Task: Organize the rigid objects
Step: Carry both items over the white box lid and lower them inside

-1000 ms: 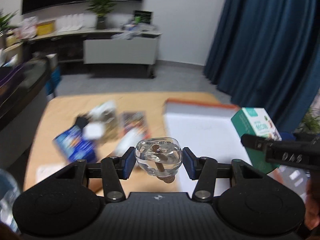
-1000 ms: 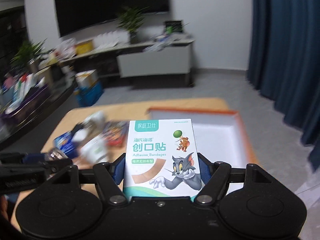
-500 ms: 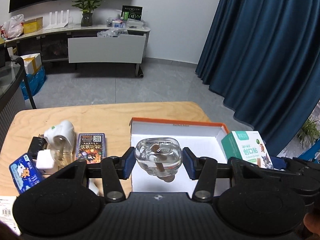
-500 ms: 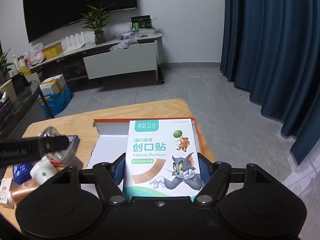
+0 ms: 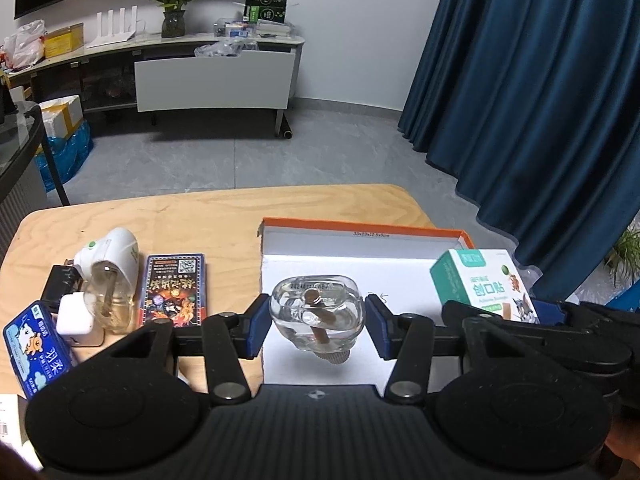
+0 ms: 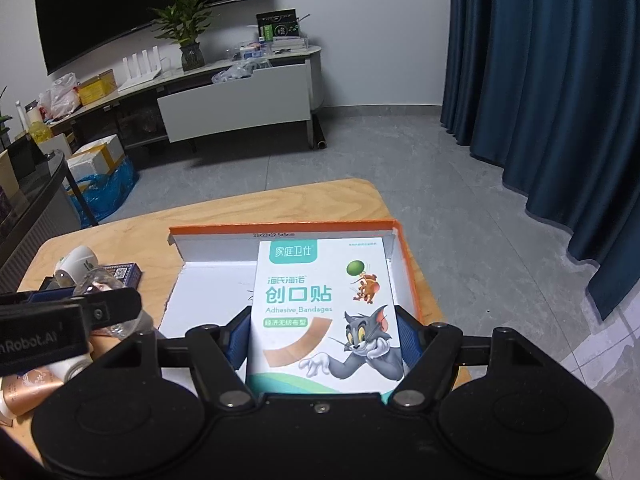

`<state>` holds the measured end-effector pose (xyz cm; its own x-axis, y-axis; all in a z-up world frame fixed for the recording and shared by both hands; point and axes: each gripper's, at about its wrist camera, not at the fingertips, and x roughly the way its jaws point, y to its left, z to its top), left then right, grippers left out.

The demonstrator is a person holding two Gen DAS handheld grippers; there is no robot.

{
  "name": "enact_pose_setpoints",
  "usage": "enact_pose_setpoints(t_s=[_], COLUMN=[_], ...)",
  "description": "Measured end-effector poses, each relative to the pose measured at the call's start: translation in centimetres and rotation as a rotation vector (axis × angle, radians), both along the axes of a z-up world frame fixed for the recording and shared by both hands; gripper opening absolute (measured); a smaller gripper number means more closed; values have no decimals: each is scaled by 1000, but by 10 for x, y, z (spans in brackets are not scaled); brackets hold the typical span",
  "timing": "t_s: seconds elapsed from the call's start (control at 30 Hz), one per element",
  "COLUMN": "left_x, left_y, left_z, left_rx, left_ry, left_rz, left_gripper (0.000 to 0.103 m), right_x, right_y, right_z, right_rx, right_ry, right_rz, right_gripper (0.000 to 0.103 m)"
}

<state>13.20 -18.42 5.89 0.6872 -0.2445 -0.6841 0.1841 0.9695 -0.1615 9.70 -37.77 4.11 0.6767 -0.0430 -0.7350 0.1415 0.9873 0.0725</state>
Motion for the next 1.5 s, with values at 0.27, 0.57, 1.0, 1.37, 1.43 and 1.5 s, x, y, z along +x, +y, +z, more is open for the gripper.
enact_pose_setpoints(t_s=[0.27, 0.57, 1.0, 1.37, 1.43, 1.5], left_x=[4, 9, 13, 19, 20, 21], left_y=[-5, -8, -13, -16, -17, -17], left_z=[-9, -14, -16, -19, -20, -21], left_rx=[10, 9, 11, 13, 11, 11], left_ry=[14, 28, 23, 25, 25, 26], left_rz=[-3, -4, -7, -14, -14, -15], left_gripper=[51, 51, 51, 51, 51, 51], right_x=[11, 20, 28, 32, 33, 35], right_y=[-4, -1, -1, -1, -2, -3], right_z=[-7, -12, -15, -16, -16, -16], right_rx=[-1, -4, -4, 0, 7, 9], right_ry=[21, 38, 45, 54, 56, 60], right_rz=[-1, 6, 6, 2, 4, 1], right_gripper=[84, 84, 84, 84, 84, 84])
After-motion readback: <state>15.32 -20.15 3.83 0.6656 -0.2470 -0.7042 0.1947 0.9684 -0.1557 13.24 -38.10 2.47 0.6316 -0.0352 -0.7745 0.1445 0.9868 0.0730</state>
